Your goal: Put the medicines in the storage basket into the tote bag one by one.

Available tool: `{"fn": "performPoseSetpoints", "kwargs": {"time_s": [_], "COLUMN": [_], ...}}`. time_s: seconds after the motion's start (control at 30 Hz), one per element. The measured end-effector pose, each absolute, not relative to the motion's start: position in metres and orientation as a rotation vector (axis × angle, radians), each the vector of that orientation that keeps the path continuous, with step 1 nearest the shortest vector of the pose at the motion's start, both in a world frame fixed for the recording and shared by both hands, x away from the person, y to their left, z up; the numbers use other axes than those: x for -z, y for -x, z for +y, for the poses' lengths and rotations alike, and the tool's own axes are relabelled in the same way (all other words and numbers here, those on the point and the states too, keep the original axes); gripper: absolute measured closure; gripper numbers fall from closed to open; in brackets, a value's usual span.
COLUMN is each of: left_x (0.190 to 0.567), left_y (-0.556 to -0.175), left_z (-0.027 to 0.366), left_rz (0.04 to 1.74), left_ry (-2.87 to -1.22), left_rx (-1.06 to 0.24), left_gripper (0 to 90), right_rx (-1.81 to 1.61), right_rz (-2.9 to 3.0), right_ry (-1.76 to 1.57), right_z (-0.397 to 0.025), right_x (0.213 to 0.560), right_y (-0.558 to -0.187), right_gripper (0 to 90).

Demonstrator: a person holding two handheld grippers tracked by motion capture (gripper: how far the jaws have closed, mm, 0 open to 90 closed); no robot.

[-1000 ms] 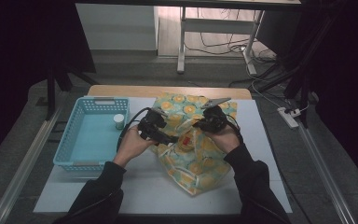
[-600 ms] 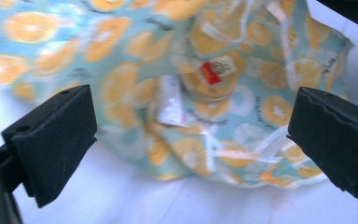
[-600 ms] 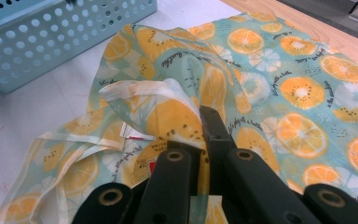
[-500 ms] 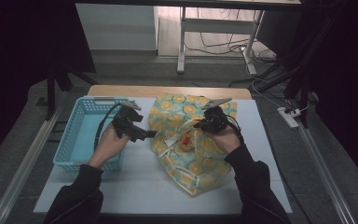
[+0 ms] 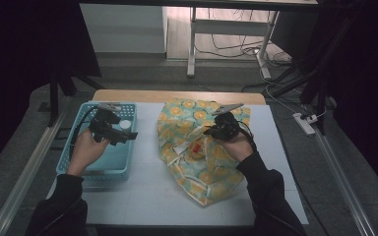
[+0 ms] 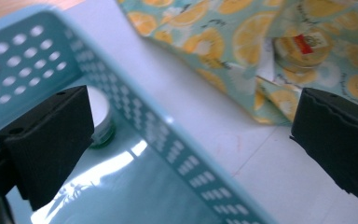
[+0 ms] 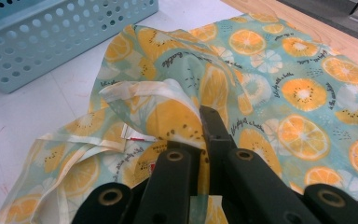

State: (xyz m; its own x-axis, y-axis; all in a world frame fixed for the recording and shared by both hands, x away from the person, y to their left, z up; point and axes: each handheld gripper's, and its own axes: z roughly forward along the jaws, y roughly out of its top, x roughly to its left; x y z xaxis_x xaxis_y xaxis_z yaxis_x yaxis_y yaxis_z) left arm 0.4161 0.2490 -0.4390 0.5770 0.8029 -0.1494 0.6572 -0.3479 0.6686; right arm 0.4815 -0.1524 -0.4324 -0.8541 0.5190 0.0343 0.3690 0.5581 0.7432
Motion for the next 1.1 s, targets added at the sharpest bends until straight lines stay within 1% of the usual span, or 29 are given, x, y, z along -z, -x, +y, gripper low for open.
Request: {"fn": "performPoseSetpoints", "kwargs": {"time_s": [0.07, 0.17, 0.37, 0.53, 0.73, 0.97, 1.1], "left_x": [0.443, 0.450, 0.461, 0.471, 0.484, 0.492, 0.494], "left_y": [-0.418, -0.423, -0.435, -0.446, -0.460, -0.473, -0.478], "left_z": [0.255, 0.266, 0.279, 0.279, 0.275, 0.267, 0.266], "left_rz": [1.194, 1.244, 1.335, 1.344, 1.335, 1.315, 1.312], "left_ry": [-2.113, -2.098, -2.095, -2.166, -2.225, -2.289, -2.313], "left_rx": [-0.285, -0.278, -0.321, -0.364, -0.325, -0.312, -0.337], "left_gripper": [0.3, 0.8, 1.9, 1.3, 0.0, 0.0, 3.0], "right_rx": [-1.176, -1.175, -1.177, -1.175, -1.175, -1.172, -1.175], "right_rz": [2.600, 2.597, 2.596, 2.600, 2.603, 2.601, 2.601], "right_ry": [-0.755, -0.755, -0.755, -0.750, -0.747, -0.744, -0.743], "right_z": [-0.153, -0.154, -0.155, -0.154, -0.153, -0.154, -0.155], "right_x": [0.432, 0.430, 0.429, 0.429, 0.429, 0.428, 0.427], "right_y": [-0.482, -0.482, -0.483, -0.483, -0.483, -0.483, -0.483], "right_gripper": [88.9, 89.0, 88.9, 88.9, 88.9, 88.9, 88.9]}}
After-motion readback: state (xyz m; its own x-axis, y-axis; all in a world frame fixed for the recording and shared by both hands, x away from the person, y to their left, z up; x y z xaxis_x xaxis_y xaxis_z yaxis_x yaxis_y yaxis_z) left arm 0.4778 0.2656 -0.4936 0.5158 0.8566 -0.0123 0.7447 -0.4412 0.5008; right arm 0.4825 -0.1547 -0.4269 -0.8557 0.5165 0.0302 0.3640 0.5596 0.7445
